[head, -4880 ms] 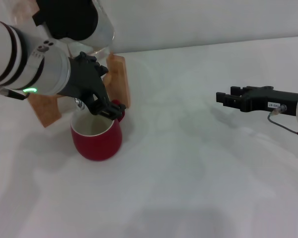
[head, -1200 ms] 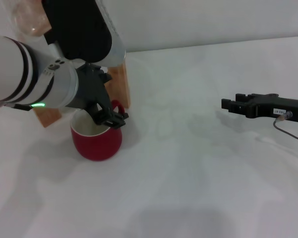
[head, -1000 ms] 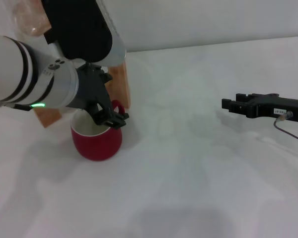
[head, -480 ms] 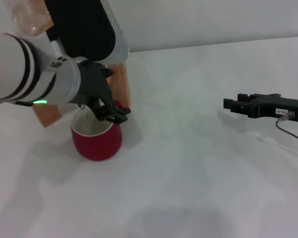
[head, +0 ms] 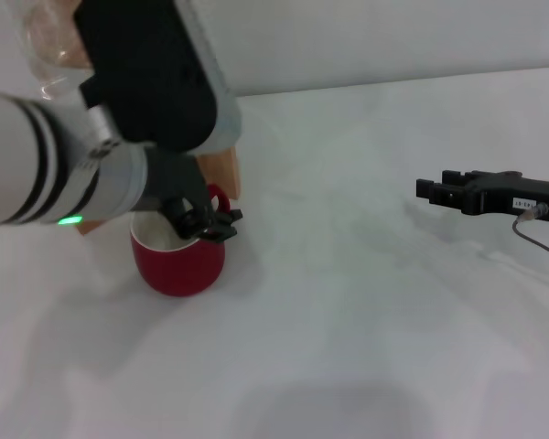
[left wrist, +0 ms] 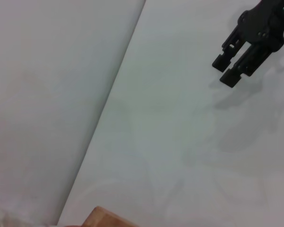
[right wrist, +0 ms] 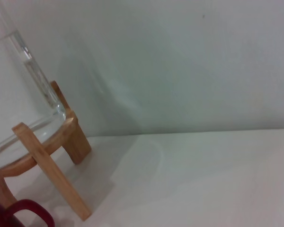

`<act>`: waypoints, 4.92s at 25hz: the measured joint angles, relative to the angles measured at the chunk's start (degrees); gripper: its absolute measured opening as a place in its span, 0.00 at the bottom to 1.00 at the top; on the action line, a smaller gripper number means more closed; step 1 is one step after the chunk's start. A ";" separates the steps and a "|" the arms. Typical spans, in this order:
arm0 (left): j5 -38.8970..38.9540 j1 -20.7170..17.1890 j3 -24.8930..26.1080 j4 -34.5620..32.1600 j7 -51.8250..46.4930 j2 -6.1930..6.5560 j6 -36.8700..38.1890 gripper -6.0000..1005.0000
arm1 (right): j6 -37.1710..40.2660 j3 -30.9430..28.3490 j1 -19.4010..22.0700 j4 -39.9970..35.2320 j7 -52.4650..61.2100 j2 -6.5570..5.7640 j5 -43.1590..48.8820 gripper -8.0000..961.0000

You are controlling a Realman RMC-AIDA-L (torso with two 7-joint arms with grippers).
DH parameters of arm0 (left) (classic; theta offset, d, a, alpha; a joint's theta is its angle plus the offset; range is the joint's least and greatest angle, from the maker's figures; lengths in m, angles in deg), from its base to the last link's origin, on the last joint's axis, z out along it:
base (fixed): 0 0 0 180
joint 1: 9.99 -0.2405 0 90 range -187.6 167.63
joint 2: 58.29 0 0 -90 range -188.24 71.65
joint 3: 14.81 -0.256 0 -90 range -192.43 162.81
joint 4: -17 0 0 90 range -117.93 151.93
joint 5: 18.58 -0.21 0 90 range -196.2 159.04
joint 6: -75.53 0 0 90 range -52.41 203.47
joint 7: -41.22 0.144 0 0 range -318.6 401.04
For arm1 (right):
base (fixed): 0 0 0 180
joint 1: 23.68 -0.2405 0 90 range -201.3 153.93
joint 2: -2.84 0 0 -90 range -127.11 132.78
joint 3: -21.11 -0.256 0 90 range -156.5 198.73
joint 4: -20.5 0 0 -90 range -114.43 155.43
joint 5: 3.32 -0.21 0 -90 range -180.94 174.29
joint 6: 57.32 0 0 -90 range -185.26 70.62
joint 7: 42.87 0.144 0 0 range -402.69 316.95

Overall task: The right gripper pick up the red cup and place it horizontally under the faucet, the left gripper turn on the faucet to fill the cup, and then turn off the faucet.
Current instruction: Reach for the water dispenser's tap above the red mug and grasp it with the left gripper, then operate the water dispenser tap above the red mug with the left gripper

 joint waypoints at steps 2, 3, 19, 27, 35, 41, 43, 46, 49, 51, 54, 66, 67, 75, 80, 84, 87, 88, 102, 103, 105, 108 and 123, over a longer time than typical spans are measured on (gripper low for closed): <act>0.33 -2.68 -0.39 -2.76 0.09 0.00 0.19 0.88 | -0.58 -0.57 0.03 -0.01 -0.04 -0.01 0.02 0.57; 0.40 -3.77 -0.53 -3.59 0.09 0.00 0.30 0.88 | -0.79 -0.74 0.06 -0.01 -0.04 -0.01 0.03 0.57; 10.39 -15.66 1.18 -3.90 -0.13 0.05 7.29 0.88 | -4.22 -2.47 -0.51 0.17 -0.22 0.01 0.09 0.57; 13.69 -14.61 3.64 -4.27 -2.96 0.20 -0.60 0.88 | -4.24 -3.03 -0.53 0.13 -0.22 -0.05 0.09 0.57; 13.28 -9.11 7.90 -5.22 -2.67 0.28 -12.77 0.88 | -4.24 -3.06 -0.55 0.00 -0.22 -0.13 0.17 0.57; 9.01 -7.83 8.44 -5.21 -3.09 0.29 -13.40 0.88 | -4.24 -3.02 -0.40 -0.01 -0.22 -0.11 0.23 0.57; 6.94 -7.52 8.27 -5.04 -3.00 0.30 -13.69 0.88 | -4.22 -3.01 -0.35 -0.01 -0.22 -0.11 0.25 0.57; 5.03 -7.47 8.14 -5.03 -2.77 0.26 -13.43 0.88 | -4.08 -3.01 -0.51 -0.37 -0.22 -0.11 0.27 0.57; 3.75 -7.07 8.15 -5.02 -2.67 0.26 -12.30 0.88 | -4.03 -3.04 -0.64 -0.70 -0.22 -0.10 0.27 0.57; 2.48 -6.95 7.99 -4.90 -2.68 0.25 -11.44 0.88 | -3.96 -3.08 -0.65 -0.75 -0.22 -0.10 0.27 0.57; 1.02 -6.80 6.82 -4.45 -2.76 0.19 -9.67 0.88 | -3.89 -3.09 -0.65 -0.79 -0.22 -0.10 0.27 0.57; -0.29 -4.05 4.65 -0.07 -2.92 0.16 -4.99 0.88 | -3.84 -3.11 -0.62 -1.11 -0.22 -0.11 0.26 0.57; -0.33 -3.85 4.39 0.15 -2.93 0.16 -4.70 0.88 | -3.82 -3.11 -0.62 -1.18 -0.22 -0.10 0.26 0.57; -0.49 -2.75 3.65 0.21 -2.93 0.18 -4.17 0.88 | -3.79 -3.16 -0.78 -1.41 -0.22 -0.11 0.26 0.57; -0.55 -2.25 3.61 0.26 -2.93 0.18 -3.58 0.88 | -3.79 -3.19 -0.93 -1.44 -0.22 -0.11 0.26 0.57; -0.58 -1.76 3.47 0.42 -2.93 0.18 -3.56 0.88 | -3.79 -3.20 -1.14 -1.53 -0.22 -0.11 0.26 0.57; -0.59 -1.55 3.42 0.83 -2.93 0.18 -3.56 0.88 | -3.79 -3.20 -1.13 -1.59 -0.22 -0.11 0.26 0.57; -0.59 -1.53 3.41 0.91 -2.93 0.18 -3.56 0.88 | -3.79 -3.20 -1.13 -1.59 -0.22 -0.11 0.26 0.57; -0.46 -1.46 3.40 1.83 -2.77 0.08 -2.86 0.88 | -3.79 -3.48 -1.15 -1.61 -0.22 -0.11 0.26 0.57; -0.45 -1.46 3.27 1.84 -2.77 0.08 -2.72 0.88 | -3.80 -3.62 -1.11 -1.61 -0.22 -0.11 0.26 0.57; -0.45 -1.42 2.85 1.85 -2.78 0.09 -2.42 0.88 | -3.80 -3.94 -1.06 -1.80 -0.23 -0.09 0.26 0.57; -0.51 -1.31 2.36 1.93 -2.83 0.09 -2.15 0.88 | -3.83 -4.10 -1.07 -2.14 -0.42 -0.05 0.26 0.57; -0.70 0.14 2.23 3.70 -3.08 0.09 -1.64 0.88 | -4.03 -4.57 -0.72 -2.29 -0.69 -0.02 0.27 0.57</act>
